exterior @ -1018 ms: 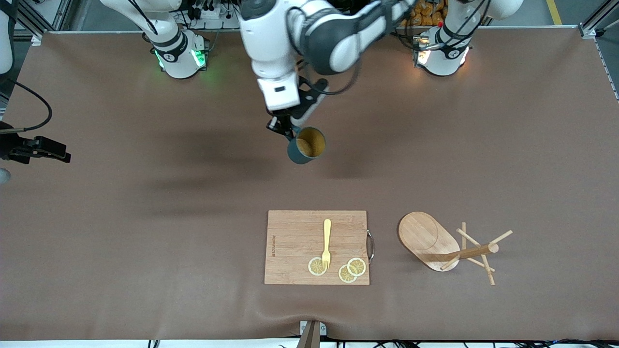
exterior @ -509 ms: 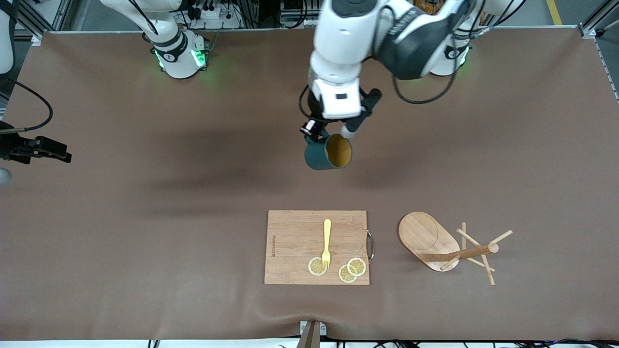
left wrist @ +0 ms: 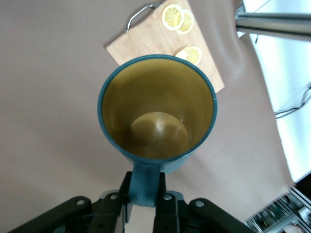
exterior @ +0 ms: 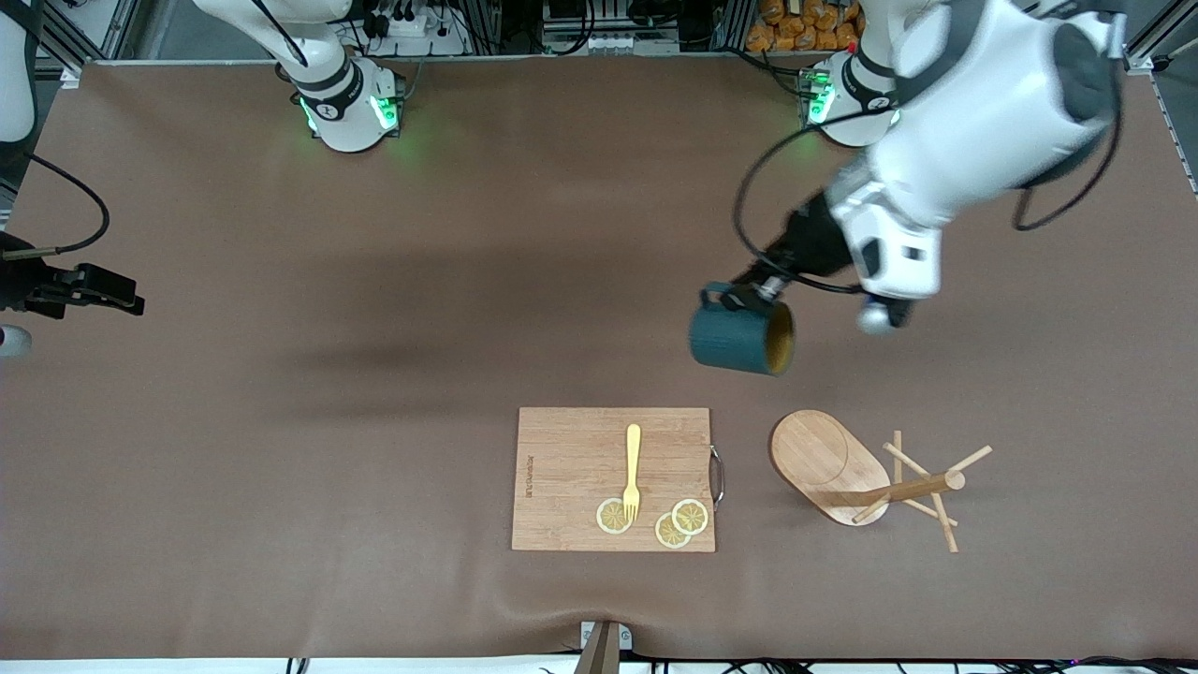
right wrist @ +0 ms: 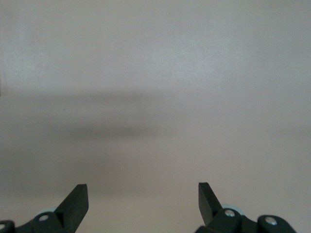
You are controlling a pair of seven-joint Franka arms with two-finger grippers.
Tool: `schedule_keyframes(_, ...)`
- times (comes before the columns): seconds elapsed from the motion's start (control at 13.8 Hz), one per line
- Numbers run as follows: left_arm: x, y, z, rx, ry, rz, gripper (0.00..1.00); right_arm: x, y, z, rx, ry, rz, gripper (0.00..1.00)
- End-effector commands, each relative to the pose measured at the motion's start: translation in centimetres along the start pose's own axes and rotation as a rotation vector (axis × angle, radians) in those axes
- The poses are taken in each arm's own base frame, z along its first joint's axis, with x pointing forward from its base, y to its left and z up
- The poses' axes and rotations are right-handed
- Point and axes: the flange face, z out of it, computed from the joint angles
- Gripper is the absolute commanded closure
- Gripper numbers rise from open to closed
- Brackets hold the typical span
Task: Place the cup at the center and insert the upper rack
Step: 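Lift the mug and carry it toward the wooden mug stand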
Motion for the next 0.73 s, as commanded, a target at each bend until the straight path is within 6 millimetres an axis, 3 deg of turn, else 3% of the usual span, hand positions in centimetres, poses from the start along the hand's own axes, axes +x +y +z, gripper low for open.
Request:
schedule_keyframes(0.0, 2.8, -1.9, -1.2, -0.045, -0.054, 0.039, 1.00, -0.1, -0.4, -0.5, -0.001, 0.003, 0.000, 0.00)
schedule_keyframes(0.36, 10.0, -3.8, -2.4, -0.166, -0.208, 0.102, 1.00, 0.1, -1.1, -0.6, -0.001, 0.010, -0.013, 0.00)
schedule_keyframes(0.65, 16.3, -6.6, -1.1, -0.252, -0.442, 0.102, 1.00, 0.2, -2.0, -1.0, -0.003, 0.018, -0.028, 0.00)
